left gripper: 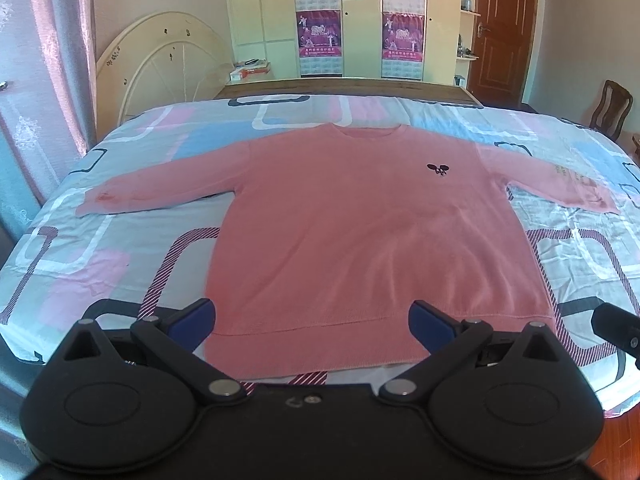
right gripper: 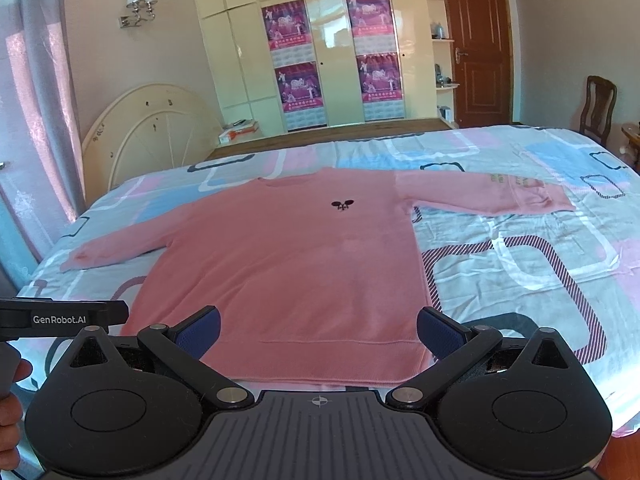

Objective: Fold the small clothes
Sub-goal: 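Move both grippers toward the pink sweatshirt lying flat on the bed, then lower the right gripper onto a sleeve cuff and close on it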

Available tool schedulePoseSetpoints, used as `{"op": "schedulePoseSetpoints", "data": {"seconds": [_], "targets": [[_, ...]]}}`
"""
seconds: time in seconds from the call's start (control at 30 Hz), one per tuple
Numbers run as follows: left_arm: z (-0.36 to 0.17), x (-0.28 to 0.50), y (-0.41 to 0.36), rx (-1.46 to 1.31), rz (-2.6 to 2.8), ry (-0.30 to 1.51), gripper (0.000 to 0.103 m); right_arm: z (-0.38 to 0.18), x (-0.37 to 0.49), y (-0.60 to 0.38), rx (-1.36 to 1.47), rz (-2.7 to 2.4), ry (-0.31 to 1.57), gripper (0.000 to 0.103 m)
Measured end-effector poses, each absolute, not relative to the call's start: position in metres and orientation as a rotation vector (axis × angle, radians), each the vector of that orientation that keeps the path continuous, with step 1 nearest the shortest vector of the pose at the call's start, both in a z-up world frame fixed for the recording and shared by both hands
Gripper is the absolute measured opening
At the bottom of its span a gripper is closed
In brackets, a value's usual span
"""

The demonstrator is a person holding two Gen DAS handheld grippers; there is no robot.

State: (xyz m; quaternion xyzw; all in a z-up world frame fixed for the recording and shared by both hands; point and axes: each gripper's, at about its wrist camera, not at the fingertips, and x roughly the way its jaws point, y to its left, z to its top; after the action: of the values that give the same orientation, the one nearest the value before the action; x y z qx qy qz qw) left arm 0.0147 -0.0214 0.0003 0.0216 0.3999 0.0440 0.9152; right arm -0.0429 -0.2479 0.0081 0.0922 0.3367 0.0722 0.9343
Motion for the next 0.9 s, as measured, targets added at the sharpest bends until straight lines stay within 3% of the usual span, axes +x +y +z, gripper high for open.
{"op": "schedulePoseSetpoints", "data": {"seconds": [0.9], "targets": [[-0.031,0.155,0.005,0.096,0.009,0.889,0.103,-0.018,0.076,-0.235,0.229,-0.012,0.729,0.103]]}}
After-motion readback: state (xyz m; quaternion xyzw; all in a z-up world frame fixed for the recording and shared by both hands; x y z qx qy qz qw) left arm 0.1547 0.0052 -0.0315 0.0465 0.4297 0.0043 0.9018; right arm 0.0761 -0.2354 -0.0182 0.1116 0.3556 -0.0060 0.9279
